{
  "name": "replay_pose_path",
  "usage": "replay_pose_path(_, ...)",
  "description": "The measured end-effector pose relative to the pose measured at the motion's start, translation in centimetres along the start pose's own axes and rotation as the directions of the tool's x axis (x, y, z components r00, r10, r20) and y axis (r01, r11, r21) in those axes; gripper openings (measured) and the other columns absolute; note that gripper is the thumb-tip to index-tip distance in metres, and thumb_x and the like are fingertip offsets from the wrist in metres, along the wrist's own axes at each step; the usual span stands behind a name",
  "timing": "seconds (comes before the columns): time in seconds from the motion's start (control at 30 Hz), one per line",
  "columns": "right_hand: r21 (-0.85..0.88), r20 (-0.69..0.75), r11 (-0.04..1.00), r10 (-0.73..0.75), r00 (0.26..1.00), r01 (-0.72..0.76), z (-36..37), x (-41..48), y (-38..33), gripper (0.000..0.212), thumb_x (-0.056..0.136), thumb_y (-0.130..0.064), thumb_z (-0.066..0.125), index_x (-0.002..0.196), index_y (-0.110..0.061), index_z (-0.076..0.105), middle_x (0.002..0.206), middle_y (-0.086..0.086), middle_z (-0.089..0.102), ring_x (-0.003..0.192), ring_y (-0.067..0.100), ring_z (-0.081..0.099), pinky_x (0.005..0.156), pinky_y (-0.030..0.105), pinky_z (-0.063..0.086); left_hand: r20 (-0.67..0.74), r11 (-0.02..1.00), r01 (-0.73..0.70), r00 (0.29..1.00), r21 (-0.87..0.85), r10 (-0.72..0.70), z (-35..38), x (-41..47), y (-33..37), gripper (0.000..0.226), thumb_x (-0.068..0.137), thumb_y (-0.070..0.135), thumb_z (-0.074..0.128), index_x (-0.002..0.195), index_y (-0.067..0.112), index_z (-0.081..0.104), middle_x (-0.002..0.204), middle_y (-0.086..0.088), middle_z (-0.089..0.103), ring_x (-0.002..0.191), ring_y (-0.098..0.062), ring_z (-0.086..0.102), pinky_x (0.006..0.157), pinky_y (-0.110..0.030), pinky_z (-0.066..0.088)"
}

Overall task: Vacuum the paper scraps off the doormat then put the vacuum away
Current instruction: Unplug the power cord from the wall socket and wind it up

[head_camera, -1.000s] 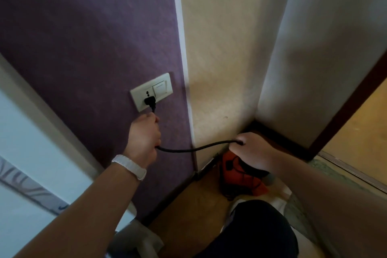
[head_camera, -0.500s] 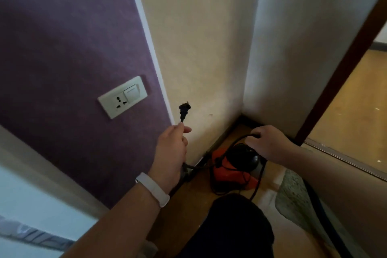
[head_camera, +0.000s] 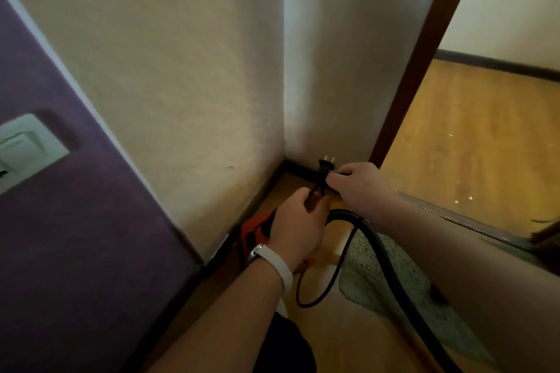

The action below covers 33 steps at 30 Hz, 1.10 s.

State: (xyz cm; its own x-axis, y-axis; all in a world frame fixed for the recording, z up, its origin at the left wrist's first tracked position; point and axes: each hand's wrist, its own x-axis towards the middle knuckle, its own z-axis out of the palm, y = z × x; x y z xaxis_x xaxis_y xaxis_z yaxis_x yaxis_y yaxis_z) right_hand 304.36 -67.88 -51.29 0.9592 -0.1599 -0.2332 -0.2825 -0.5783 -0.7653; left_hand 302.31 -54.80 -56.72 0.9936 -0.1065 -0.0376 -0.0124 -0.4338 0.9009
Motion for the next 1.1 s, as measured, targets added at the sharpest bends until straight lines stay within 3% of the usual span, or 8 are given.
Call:
replay_pose_path(0.1,0.084,-0.014,0.996,0.044,0.999,-0.043,-0.7,1.7,1.4,0.028,0.092,-0.025,0.057,0.075,-0.003,0.057,0.072,0.011,0.041,0.063,0.022,0.039,0.058,0.033,0.031,0.04,0.977,0.08,0.997,-0.198,-0.073,3.3,1.8,-0.4,0.022,0.096,0.042,0.054,0.086,0.023,0.06,0.082,0.0,0.066,0.076,-0.019,0.064,0.071,-0.042,0.055)
replay_pose_path(0.23,0.05,0.021,0.998,0.037,0.999,-0.038,-0.8,3.8,3.4,0.036,0.093,-0.027,0.052,0.059,-0.016,0.049,0.06,0.003,0.039,0.054,0.017,0.037,0.056,0.032,0.031,0.093,0.952,0.002,0.995,-0.305,0.028,5.4,3.9,-1.0,0.031,0.094,0.05,0.054,0.117,0.031,0.059,0.109,0.001,0.065,0.092,-0.015,0.066,0.079,-0.036,0.057)
replay_pose_path(0.47,0.018,0.111,1.0,0.001,0.994,-0.003,-0.1,5.9,5.8,0.029,0.089,-0.026,0.055,0.061,-0.017,0.059,0.058,0.001,0.043,0.056,0.017,0.04,0.057,0.035,0.033,0.174,0.981,0.047,0.985,-0.186,-0.014,5.1,6.5,-2.4,0.019,0.098,0.033,0.049,0.087,0.024,0.061,0.085,-0.007,0.065,0.081,-0.028,0.061,0.074,-0.048,0.049)
replay_pose_path(0.57,0.151,0.111,0.988,-0.033,0.993,0.016,0.4,6.3,6.1,0.029,0.089,-0.024,0.059,0.06,-0.02,0.061,0.057,-0.001,0.048,0.056,0.017,0.045,0.058,0.034,0.038,0.16,0.988,0.057,0.987,-0.14,-0.034,4.6,6.8,-2.4,0.026,0.097,0.03,0.049,0.077,0.017,0.059,0.071,-0.008,0.062,0.067,-0.027,0.059,0.06,-0.039,0.047)
replay_pose_path(0.67,0.301,0.145,0.953,0.001,0.989,-0.046,1.6,6.2,7.8,0.036,0.097,-0.032,0.054,0.063,-0.019,0.055,0.056,-0.003,0.047,0.056,0.016,0.046,0.068,0.036,0.045,0.106,0.911,0.208,0.978,-0.357,-0.181,3.8,7.4,-2.2,0.033,0.098,0.027,0.048,0.067,0.016,0.053,0.058,-0.002,0.051,0.057,-0.017,0.052,0.055,-0.023,0.046)
replay_pose_path(0.73,0.25,0.2,0.963,0.054,0.978,-0.104,2.8,5.7,9.7,0.041,0.1,-0.041,0.047,0.068,-0.017,0.054,0.058,0.0,0.051,0.06,0.02,0.051,0.077,0.036,0.048,0.021,0.822,0.222,0.969,-0.525,-0.248,3.0,8.0,-2.4,0.04,0.097,0.026,0.046,0.058,0.018,0.044,0.051,-0.003,0.042,0.058,-0.022,0.052,0.066,-0.033,0.046)
replay_pose_path(0.9,0.329,0.281,0.882,0.25,0.927,-0.337,4.7,4.9,13.1,0.038,0.102,-0.026,0.041,0.065,-0.015,0.042,0.054,0.002,0.036,0.05,0.021,0.036,0.06,0.034,0.046,-0.171,0.803,0.151,0.939,-0.576,-0.299,2.3,7.8,-2.6,0.034,0.096,0.033,0.048,0.067,0.016,0.044,0.051,0.003,0.04,0.049,-0.013,0.048,0.06,-0.029,0.048)
replay_pose_path(1.1,-0.179,0.222,0.976,-0.079,0.972,0.121,5.1,4.8,10.1,0.036,0.105,-0.034,0.038,0.078,-0.015,0.053,0.069,0.001,0.053,0.062,0.018,0.048,0.058,0.033,0.036,-0.109,0.892,0.187,0.962,-0.412,-0.252,4.2,7.5,-2.5,0.036,0.086,0.051,0.066,0.09,0.019,0.053,0.069,0.008,0.048,0.059,-0.009,0.05,0.058,-0.026,0.042)
